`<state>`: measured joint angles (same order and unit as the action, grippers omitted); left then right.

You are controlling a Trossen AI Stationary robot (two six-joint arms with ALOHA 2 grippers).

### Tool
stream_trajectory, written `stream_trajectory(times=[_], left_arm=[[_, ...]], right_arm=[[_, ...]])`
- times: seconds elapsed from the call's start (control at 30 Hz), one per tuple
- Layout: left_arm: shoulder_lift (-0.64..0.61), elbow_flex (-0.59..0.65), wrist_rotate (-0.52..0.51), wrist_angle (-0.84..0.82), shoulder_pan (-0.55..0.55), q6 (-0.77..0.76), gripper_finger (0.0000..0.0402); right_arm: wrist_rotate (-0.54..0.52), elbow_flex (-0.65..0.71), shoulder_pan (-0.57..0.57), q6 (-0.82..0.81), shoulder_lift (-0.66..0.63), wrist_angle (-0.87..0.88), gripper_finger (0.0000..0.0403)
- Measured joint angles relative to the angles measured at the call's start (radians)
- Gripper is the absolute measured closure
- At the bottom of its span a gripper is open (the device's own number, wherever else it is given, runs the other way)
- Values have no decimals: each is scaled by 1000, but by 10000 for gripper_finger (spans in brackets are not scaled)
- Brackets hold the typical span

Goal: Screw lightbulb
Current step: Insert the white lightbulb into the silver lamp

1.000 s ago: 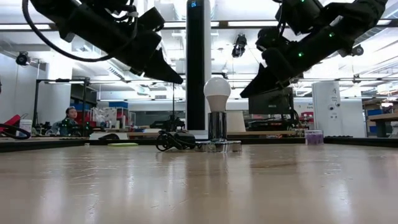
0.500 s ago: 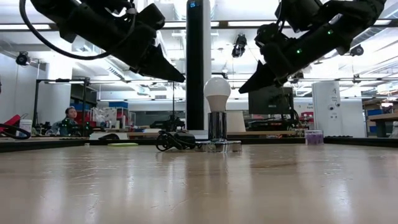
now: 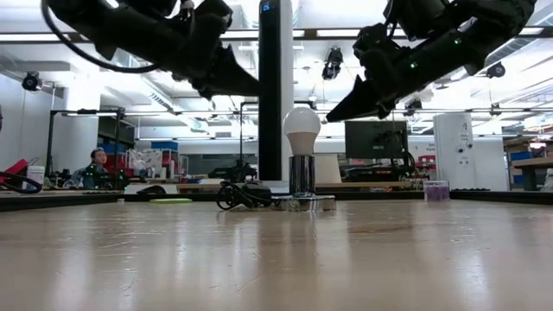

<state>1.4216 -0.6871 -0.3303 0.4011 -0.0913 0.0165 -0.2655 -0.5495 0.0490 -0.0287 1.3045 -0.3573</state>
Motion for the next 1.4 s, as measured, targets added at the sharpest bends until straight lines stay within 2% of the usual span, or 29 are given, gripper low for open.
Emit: stream_trajectory(times=[0.2, 0.6, 0.97, 1.4], left_arm=[[20, 0, -1, 27, 48, 10, 401], [140, -28, -1, 133, 64, 39, 401], [205, -59, -23, 130, 81, 32, 401], [203, -58, -30, 113, 82, 21, 401]], right_arm=[[-50, 0, 7, 27, 8, 0, 403], [-47, -2, 17, 30, 54, -48, 403], [-10, -2, 17, 19, 55, -84, 403], [36, -2, 15, -5, 54, -88, 403]])
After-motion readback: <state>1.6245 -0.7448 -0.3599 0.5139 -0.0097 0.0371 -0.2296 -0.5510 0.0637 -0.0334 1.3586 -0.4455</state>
